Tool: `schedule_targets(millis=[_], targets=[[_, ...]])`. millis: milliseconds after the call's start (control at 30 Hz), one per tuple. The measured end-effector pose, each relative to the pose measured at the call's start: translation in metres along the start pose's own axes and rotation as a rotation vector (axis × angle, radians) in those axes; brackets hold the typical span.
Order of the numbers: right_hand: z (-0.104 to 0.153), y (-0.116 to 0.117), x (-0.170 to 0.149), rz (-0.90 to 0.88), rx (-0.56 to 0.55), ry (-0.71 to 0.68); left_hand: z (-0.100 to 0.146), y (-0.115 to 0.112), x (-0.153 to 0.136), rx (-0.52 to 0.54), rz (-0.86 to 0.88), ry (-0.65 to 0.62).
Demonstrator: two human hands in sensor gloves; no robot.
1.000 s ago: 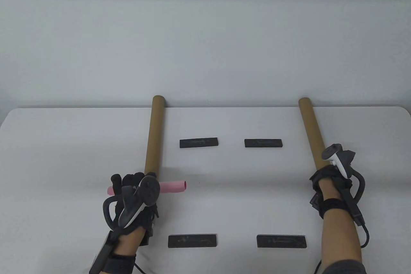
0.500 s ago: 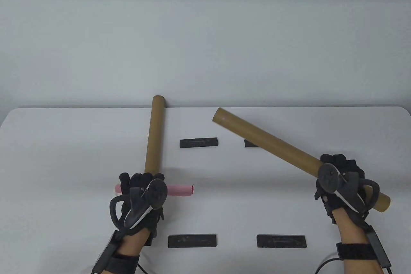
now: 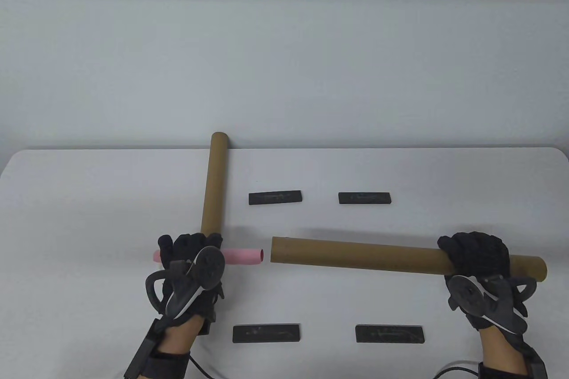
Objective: Roll up papers and store in mailing tubes
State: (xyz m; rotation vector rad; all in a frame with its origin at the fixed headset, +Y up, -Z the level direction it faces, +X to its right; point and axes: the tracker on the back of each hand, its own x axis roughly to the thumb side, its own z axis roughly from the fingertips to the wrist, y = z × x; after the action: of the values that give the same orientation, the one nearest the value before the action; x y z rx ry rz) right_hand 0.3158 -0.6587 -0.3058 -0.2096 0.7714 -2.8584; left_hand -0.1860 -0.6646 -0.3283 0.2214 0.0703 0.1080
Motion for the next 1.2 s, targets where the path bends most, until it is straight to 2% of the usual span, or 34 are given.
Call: schedule_targets(millis=[267,500,633,800,933,1067,1200], targets=[[-0.003,-0.004,0.013,0.004,-0.001,-0.046,0.005,-0.001,0.013,0.021,-0.065,-0.055],[-0.005,-0.003,0.019,0.046,0.022,-0.068,0.021,0.002,0.049,0.032,-0.182,-0.250],[-0.005,-0.003,0.020,0.051,0.033,-0.078,0.032,0.000,0.070,-0.009,-0.148,-0.446],[-0.005,-0.001,0.023,0.044,0.043,-0.096,0.041,-0.006,0.081,0.009,-0.132,-0.549],[-0.006,-0.001,0.023,0.038,0.050,-0.091,0.044,-0.009,0.085,0.036,-0.170,-0.545],[-0.005,0.001,0.021,0.012,0.062,-0.080,0.044,-0.004,0.083,0.060,-0.130,-0.559],[-0.005,0.003,0.019,-0.021,0.067,-0.052,0.042,0.016,0.074,0.105,-0.044,-0.528]])
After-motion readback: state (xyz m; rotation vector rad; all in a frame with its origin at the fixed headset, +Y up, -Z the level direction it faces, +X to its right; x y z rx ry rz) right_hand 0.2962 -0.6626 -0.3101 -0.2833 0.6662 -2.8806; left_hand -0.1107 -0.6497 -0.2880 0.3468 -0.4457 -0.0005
